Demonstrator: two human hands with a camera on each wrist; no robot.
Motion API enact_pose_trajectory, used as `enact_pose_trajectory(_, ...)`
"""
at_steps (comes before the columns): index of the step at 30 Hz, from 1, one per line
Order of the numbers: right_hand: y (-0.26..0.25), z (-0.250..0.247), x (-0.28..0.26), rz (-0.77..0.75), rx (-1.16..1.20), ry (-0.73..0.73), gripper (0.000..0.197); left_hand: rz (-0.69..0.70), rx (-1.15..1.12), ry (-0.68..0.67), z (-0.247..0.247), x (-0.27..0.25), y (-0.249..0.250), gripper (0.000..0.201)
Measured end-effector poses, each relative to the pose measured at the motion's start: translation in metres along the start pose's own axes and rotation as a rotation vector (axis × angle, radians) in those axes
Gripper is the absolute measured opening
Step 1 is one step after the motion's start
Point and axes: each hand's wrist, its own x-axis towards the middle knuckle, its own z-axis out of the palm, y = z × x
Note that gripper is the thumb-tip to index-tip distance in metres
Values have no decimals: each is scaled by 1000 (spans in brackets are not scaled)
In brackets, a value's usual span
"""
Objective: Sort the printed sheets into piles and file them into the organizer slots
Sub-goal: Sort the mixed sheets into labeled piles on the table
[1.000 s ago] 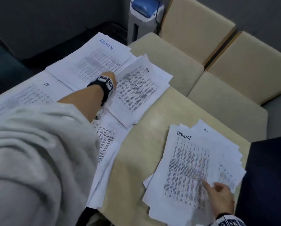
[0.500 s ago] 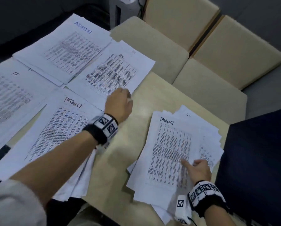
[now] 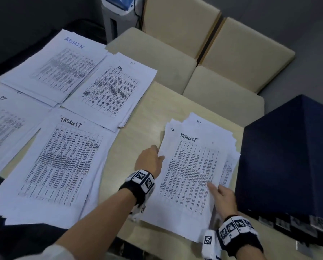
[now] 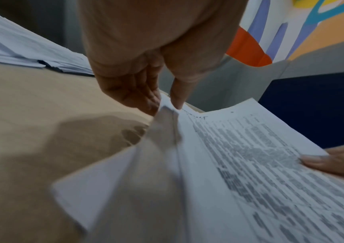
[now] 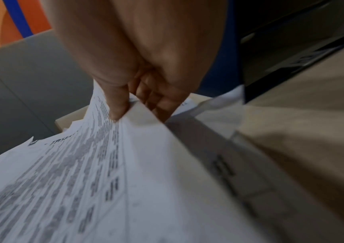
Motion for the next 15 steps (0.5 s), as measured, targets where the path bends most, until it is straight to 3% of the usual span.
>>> enact_pose_trajectory(2,3,-4,-7,8,57,10,34,4,-9,12,0,0,1,19)
enact_pose_trajectory(4,7,-8,-10,-8,107,90,15,16,-34,39,-1,0,-1,28)
enact_pose_trajectory(7,17,-16,-7,9,197,259,17,14,18,63,-6,1,-8,40)
enact_pose_trajectory(9,16,-18,-9,14,290,306,32,14,222,59,-12,0,-8,47)
enact_pose_trajectory(12,8,-15,-14,33,572,236,37,112,429,55,-25,-2,-2,52)
enact_pose_trajectory(15,1,-9,-14,147,802,70,33,321,147,35,-26,4,-7,36)
